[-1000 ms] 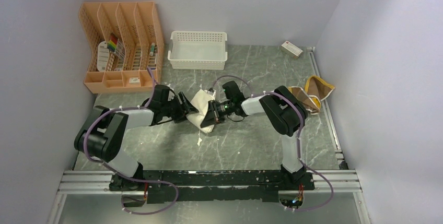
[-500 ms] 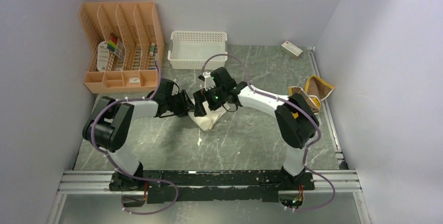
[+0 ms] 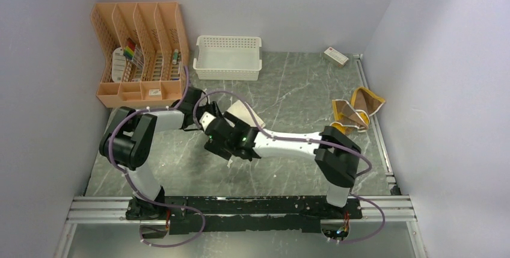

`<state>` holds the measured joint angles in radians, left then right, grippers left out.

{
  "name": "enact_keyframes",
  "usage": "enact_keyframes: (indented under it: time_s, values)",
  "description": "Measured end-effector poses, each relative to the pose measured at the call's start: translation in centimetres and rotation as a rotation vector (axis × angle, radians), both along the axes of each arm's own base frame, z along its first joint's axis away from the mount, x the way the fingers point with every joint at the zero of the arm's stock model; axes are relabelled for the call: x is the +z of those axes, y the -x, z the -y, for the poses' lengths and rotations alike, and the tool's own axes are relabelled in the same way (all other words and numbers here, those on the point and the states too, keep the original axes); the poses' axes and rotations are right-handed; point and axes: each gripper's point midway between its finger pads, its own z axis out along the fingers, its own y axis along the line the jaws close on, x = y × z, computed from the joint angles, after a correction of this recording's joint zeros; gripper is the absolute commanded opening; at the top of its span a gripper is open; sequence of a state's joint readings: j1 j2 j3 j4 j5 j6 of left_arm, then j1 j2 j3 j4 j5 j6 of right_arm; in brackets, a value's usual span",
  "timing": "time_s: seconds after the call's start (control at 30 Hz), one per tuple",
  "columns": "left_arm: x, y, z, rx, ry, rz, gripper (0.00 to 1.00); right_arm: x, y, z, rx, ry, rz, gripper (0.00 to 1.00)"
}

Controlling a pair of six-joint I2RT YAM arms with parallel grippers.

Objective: Roll the towels
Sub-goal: Roll the towel at the center of the board.

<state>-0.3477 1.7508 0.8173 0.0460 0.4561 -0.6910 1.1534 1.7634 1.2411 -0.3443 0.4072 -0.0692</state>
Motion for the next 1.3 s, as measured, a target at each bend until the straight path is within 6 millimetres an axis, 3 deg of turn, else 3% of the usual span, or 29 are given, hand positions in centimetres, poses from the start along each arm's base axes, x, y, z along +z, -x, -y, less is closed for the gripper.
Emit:
enact_keyframes:
  time_s: [0.23, 0.37, 0.53, 0.77, 0.83, 0.87, 0.97, 1.1, 1.17, 1.3]
  values:
    - [0.0, 0.0, 0.1, -0.022, 0.028, -0.013, 0.51, -5.2, -0.3, 1.5, -0.063, 0.203, 0.087, 0.97]
    - [0.0, 0.0, 0.1, -0.03, 0.037, -0.016, 0.52, -5.3, -1.1, 2.0, -0.103, 0.217, 0.14, 0.89]
    - [0.0, 0.0, 0.2, -0.04, 0.045, -0.018, 0.52, -5.4, -1.7, 2.1, -0.133, 0.231, 0.19, 0.6]
    - [0.0, 0.0, 0.5, -0.055, 0.063, -0.026, 0.53, -5.9, -1.0, 1.8, -0.118, 0.263, 0.237, 0.35]
    - [0.0, 0.0, 0.6, -0.058, 0.067, -0.027, 0.53, -6.2, -0.7, 1.7, -0.111, 0.271, 0.238, 0.15]
    - [0.0, 0.0, 0.6, -0.06, 0.068, -0.028, 0.53, -6.5, -0.6, 1.6, -0.106, 0.273, 0.235, 0.0]
    - [0.0, 0.0, 0.7, -0.062, 0.071, -0.029, 0.57, -7.2, -0.2, 1.4, -0.097, 0.256, 0.21, 0.0]
    - [0.4, -0.2, 0.5, -0.056, 0.078, -0.024, 0.78, -7.6, -0.1, 1.2, -0.089, 0.173, 0.124, 0.0]
    - [1.1, -0.3, 0.2, -0.046, 0.077, -0.013, 0.84, -7.4, -0.4, 1.4, -0.095, 0.102, 0.058, 0.0]
    - [2.1, -0.9, -2.0, 0.025, 0.04, 0.002, 0.86, -6.9, -1.0, 1.8, -0.107, -0.084, -0.109, 0.0]
